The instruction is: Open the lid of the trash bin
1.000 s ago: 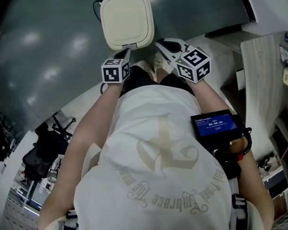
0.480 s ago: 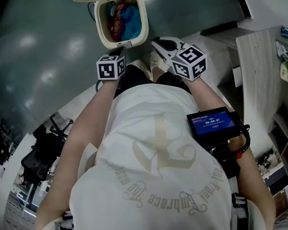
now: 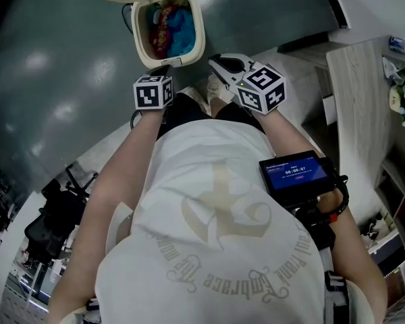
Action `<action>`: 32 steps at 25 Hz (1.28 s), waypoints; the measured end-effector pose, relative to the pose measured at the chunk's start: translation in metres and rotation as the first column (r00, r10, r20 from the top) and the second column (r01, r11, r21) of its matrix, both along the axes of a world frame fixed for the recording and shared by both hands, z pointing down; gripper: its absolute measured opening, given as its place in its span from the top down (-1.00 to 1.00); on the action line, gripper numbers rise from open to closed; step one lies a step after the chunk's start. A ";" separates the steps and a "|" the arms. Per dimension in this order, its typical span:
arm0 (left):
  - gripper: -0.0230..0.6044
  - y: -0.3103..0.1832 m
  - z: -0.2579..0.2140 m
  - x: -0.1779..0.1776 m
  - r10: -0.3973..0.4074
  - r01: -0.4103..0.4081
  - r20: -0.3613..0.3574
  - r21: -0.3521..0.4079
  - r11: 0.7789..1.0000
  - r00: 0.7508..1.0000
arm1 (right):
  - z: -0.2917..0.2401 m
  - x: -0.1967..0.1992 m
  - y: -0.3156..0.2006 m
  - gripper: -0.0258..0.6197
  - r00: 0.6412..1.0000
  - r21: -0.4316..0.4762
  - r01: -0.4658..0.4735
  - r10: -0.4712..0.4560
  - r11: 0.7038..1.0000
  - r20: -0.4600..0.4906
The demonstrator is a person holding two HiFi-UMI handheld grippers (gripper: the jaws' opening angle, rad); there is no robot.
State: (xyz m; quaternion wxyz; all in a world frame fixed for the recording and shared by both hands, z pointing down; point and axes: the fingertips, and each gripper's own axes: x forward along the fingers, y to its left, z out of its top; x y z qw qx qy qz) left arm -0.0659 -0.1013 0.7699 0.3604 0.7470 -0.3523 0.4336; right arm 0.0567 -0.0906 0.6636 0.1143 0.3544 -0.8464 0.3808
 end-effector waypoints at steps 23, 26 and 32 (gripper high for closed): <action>0.88 -0.025 -0.127 -0.011 -0.174 0.274 -0.366 0.241 0.931 0.914 | -0.057 -0.007 -0.033 0.90 0.999 0.151 0.038 -0.033 0.988 -0.037; 0.88 -0.029 -0.146 -0.014 -0.165 0.289 -0.402 0.269 0.919 0.901 | -0.071 -0.012 -0.038 0.90 0.998 0.179 0.051 -0.046 0.983 -0.034; 0.88 -0.030 -0.174 -0.024 -0.157 0.316 -0.442 0.313 0.896 0.883 | -0.101 -0.021 -0.045 0.90 0.998 0.236 0.068 -0.069 0.969 -0.004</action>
